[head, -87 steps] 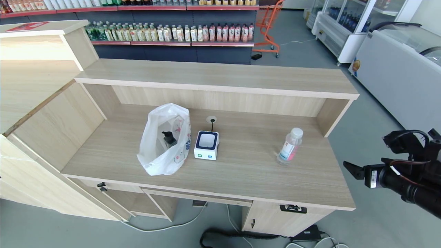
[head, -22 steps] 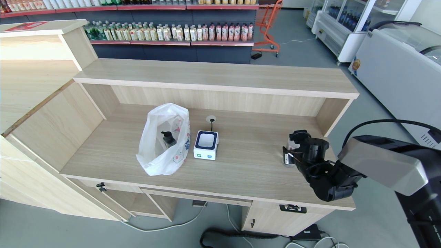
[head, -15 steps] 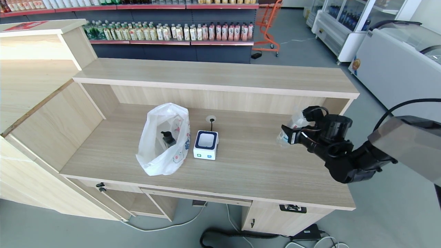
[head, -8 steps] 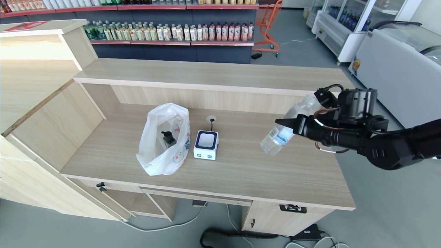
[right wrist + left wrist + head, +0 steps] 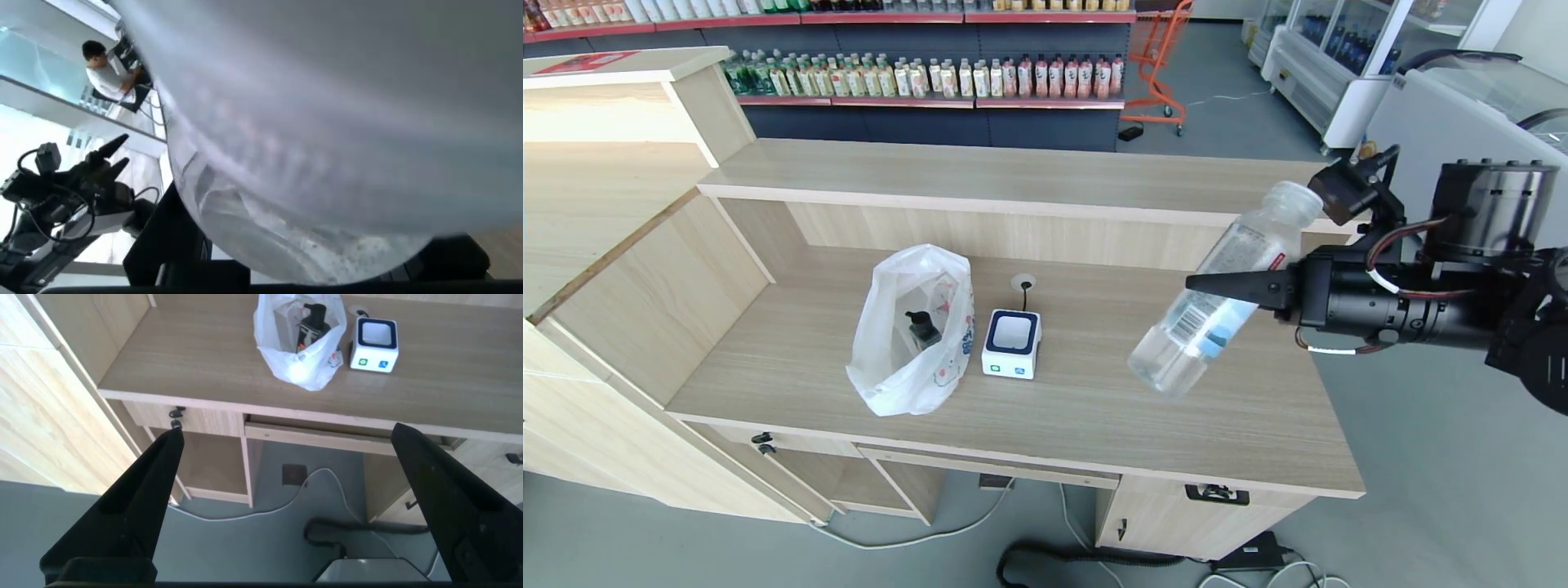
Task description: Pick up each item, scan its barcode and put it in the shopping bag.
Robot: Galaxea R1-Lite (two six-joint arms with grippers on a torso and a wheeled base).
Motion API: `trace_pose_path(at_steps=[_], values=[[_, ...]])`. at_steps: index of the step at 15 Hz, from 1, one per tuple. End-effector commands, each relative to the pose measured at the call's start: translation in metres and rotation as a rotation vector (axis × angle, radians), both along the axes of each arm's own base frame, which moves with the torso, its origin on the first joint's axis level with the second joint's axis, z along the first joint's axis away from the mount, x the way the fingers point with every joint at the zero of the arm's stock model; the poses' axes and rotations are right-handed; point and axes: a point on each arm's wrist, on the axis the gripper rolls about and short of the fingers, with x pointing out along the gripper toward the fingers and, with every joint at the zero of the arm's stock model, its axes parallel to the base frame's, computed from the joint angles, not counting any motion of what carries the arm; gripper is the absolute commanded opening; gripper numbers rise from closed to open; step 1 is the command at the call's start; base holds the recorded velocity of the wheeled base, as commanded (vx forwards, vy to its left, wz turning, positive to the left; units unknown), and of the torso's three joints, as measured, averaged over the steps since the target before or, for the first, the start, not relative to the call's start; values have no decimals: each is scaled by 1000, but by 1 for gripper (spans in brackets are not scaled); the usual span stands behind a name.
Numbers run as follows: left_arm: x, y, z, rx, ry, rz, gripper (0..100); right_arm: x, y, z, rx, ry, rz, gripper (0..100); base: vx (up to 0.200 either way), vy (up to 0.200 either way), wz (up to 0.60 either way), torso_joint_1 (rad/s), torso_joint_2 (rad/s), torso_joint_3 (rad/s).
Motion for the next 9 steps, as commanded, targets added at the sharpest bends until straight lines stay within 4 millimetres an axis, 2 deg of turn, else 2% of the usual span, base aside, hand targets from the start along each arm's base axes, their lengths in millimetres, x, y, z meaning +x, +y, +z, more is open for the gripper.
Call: trace_pose_path(at_steps=[1,2,4,7,9], values=[[0,0,0,0,-1,0,100,-19,0,-1,-23,-46,34,0,0,0,0,0,0,0],[0,0,0,0,1,0,100,-23,1,-9,-56,-83,49,0,0,0,0,0,0,0],[0,0,0,0,-1,-2,100,-27,0,-8,-63,-95,49,0,0,0,0,0,0,0],[0,0,0,0,-1,-2,100,-49,2,-16,-106,-84,98,0,0,0,0,0,0,0],[0,0,0,0,1,-2,100,-56,6,-14,-103,-98,133,0,0,0,0,0,0,0]])
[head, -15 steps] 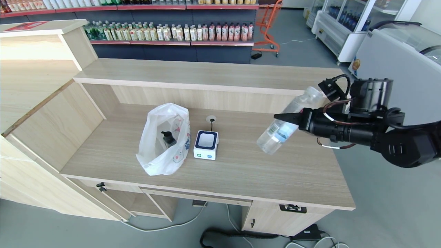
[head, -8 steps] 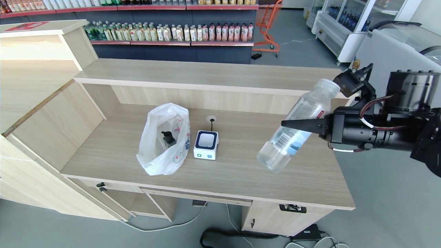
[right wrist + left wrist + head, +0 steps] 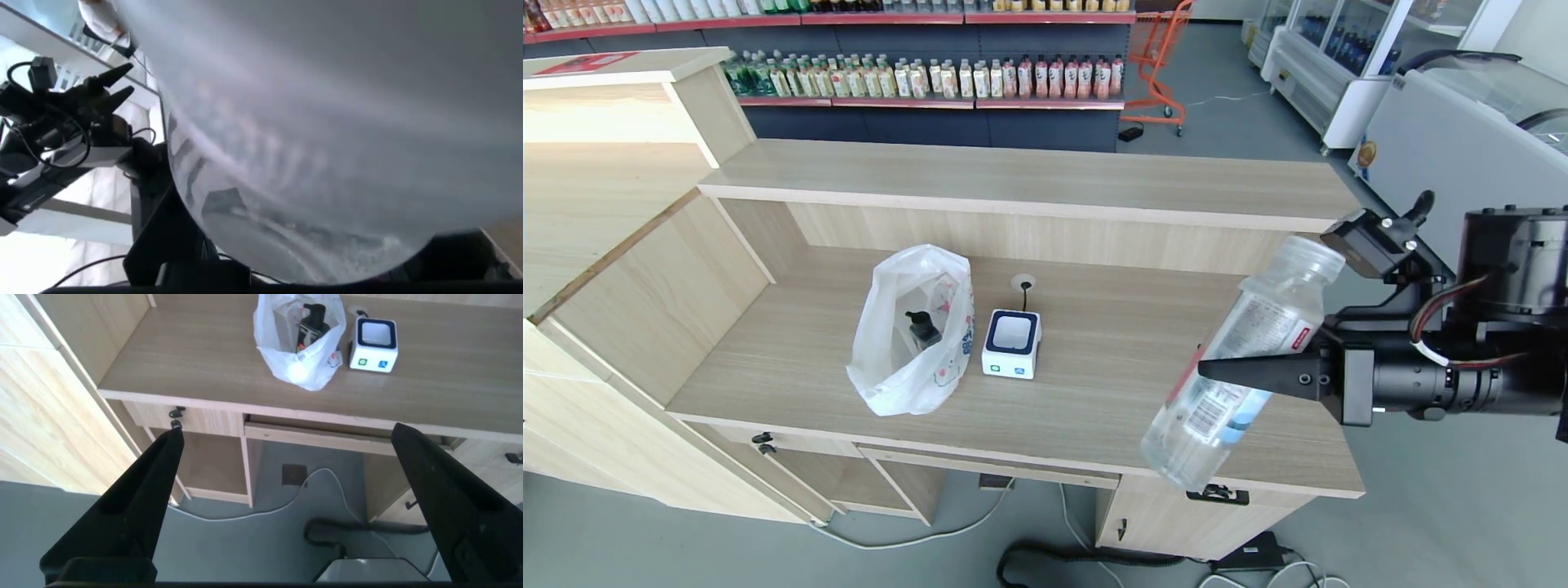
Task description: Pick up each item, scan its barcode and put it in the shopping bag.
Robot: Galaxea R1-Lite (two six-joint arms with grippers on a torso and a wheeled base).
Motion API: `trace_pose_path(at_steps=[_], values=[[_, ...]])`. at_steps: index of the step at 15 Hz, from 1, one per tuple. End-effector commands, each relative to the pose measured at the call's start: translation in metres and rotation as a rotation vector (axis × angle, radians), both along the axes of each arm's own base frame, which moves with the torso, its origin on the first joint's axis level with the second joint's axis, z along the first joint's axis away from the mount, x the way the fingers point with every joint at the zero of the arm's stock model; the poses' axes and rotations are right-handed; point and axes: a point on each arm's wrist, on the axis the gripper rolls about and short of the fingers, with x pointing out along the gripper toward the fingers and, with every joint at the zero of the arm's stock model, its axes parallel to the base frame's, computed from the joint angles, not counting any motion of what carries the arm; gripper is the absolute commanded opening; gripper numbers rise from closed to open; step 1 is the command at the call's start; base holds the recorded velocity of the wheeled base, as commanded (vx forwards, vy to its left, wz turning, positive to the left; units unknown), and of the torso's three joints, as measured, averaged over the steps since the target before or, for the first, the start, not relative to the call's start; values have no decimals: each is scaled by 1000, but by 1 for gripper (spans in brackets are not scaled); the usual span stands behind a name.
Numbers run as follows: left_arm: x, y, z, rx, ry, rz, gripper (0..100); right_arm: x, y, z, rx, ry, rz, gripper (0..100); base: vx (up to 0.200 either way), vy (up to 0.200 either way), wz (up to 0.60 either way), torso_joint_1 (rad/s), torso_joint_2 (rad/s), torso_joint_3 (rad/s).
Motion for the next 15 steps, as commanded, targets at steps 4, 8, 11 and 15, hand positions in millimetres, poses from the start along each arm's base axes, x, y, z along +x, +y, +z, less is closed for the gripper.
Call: trace_pose_path(at_steps=[4,8,11,15], values=[[0,0,0,0,-1,0,100,-6,5,15,39,-48,125,0,0,0,0,0,0,0],[0,0,0,0,1,0,100,-6,18,12,34,-39,166,0,0,0,0,0,0,0],[0,0,0,0,-1,-2,100,7,22,0,-6,-59,124,0,0,0,0,0,0,0],[0,0,0,0,-1,0,100,22,25,-7,-53,-109,57,0,0,0,0,0,0,0]])
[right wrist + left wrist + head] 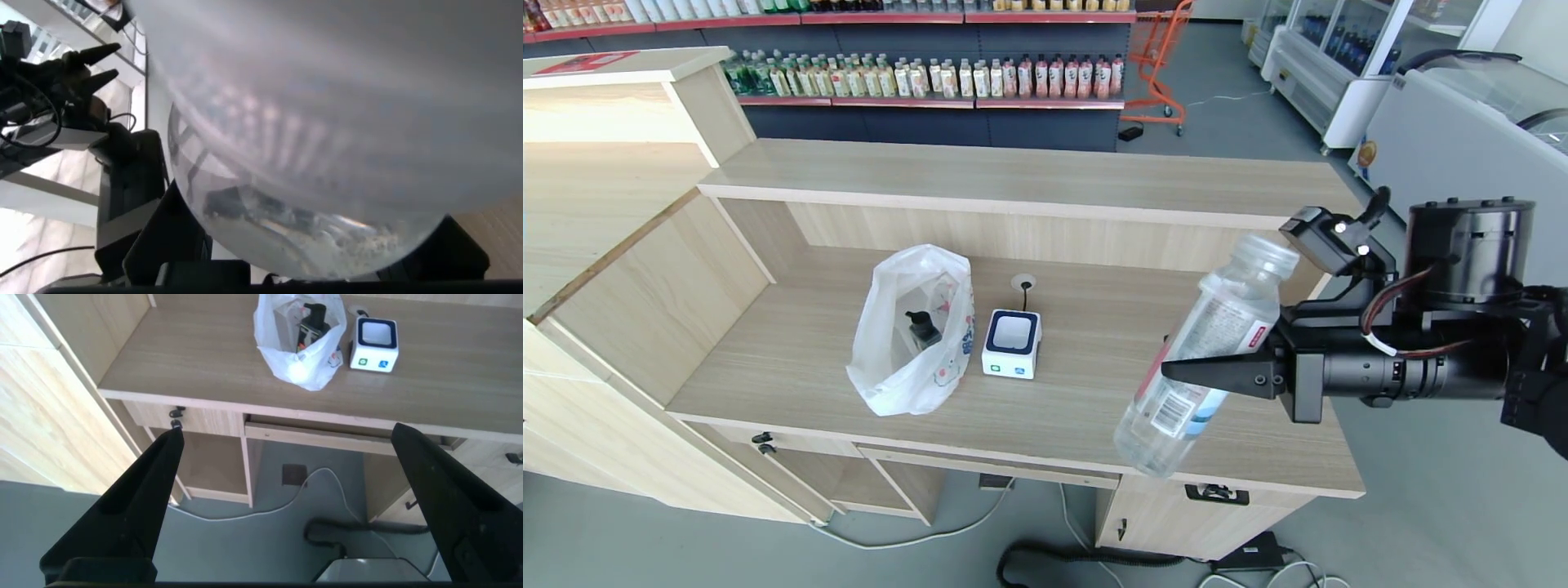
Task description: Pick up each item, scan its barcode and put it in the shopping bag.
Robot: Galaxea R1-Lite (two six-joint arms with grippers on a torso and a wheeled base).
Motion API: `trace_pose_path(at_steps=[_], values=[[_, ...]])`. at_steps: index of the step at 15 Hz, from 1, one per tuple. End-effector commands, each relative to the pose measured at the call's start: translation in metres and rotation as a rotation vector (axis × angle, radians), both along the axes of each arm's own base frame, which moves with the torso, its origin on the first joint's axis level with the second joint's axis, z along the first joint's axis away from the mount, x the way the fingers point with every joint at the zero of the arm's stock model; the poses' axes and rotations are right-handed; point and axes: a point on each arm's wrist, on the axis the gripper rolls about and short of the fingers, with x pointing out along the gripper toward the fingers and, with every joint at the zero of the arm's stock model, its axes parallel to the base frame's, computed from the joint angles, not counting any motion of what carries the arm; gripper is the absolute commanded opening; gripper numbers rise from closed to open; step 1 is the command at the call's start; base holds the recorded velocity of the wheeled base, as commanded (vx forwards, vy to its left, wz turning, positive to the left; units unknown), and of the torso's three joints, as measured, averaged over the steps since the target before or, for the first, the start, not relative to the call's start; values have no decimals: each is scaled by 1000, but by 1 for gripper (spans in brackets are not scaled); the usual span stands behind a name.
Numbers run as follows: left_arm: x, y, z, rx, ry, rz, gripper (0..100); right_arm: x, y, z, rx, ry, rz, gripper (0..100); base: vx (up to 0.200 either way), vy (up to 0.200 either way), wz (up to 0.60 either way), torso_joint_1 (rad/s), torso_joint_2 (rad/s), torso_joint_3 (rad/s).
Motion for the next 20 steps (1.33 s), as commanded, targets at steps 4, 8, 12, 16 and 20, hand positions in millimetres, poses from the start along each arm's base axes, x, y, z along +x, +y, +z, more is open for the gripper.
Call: trace_pose_path(at_steps=[4,8,12,16,20], values=[[0,0,0,0,-1,0,100,12,6,-9,-12,26,5,0,0,0,0,0,0,0],[0,0,0,0,-1,0,100,16,12,-6,-6,22,18,0,0,0,0,0,0,0],[0,0,0,0,-1,0,100,11,21,-7,-4,26,65,0,0,0,0,0,0,0],[0,0,0,0,-1,0,100,12,28,-10,-9,35,82,0,0,0,0,0,0,0],[0,0,0,0,-1,0,100,13,28,-10,-9,35,82,0,0,0,0,0,0,0]])
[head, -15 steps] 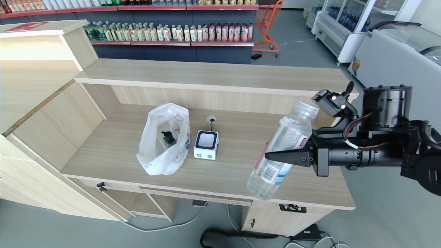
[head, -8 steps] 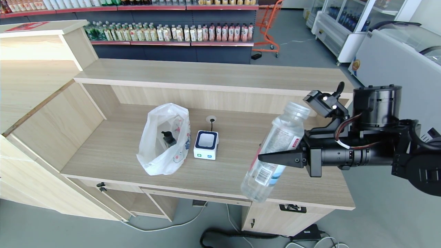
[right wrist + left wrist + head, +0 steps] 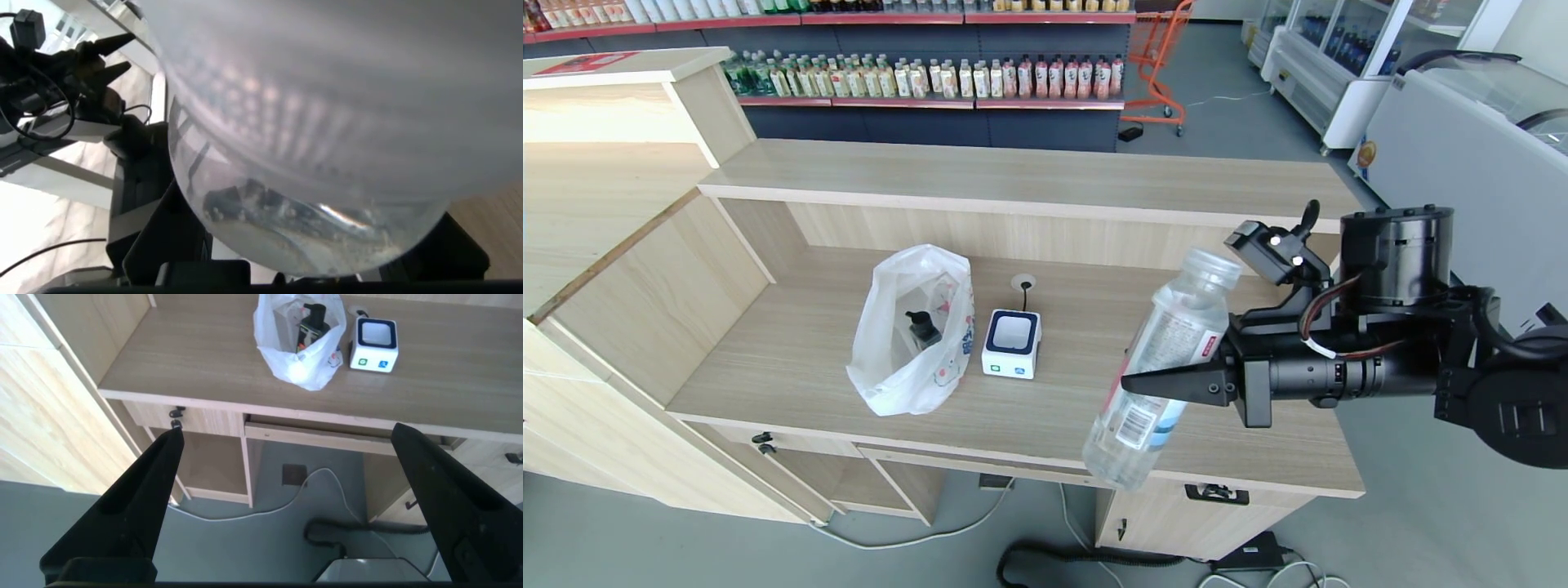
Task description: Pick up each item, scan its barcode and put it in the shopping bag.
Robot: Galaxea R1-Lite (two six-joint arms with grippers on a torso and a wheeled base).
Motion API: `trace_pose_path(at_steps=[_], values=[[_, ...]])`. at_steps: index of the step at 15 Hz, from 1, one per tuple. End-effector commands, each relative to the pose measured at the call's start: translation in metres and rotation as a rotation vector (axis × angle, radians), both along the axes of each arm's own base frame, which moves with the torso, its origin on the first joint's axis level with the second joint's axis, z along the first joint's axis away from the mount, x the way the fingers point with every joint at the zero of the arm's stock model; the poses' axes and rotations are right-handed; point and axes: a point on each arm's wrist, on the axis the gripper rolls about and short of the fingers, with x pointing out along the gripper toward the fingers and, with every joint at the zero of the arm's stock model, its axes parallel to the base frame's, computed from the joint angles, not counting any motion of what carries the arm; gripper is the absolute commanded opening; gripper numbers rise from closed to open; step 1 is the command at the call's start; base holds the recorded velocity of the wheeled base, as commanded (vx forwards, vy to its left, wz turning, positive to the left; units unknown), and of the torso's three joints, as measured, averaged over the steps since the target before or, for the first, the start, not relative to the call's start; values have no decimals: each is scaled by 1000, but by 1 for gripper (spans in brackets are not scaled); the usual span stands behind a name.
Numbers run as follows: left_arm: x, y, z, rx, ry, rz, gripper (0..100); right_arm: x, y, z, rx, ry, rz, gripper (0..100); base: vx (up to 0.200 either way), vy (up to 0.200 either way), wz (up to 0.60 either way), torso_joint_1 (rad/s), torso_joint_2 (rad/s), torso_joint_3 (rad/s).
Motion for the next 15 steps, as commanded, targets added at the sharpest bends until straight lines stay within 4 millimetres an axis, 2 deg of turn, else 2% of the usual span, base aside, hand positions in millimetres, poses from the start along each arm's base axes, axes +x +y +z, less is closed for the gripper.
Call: trace_pose_path(at_steps=[1,5,7,8,10,11,13,15], values=[[0,0,0,0,-1,0,100,1,1,-1,-1,2,2,0,0,0,0,0,0,0],[0,0,0,0,-1,0,100,-2,-4,3,-2,-32,-19,0,0,0,0,0,0,0],[0,0,0,0,-1,0,100,6,-22,12,-69,-204,-217,0,0,0,0,0,0,0],[0,0,0,0,-1,0,100,15,-37,15,-169,-370,-335,0,0,0,0,0,0,0],[0,0,0,0,1,0,100,22,-55,15,-311,-519,-489,0,0,0,0,0,0,0],[0,0,0,0,1,-2,100,29,-73,16,-393,-588,-592,0,0,0,0,0,0,0],[0,0,0,0,-1,0,100,33,-95,17,-552,-691,-716,0,0,0,0,0,0,0],[0,0,0,0,-1,0,100,27,-99,17,-580,-693,-746,0,0,0,0,0,0,0]])
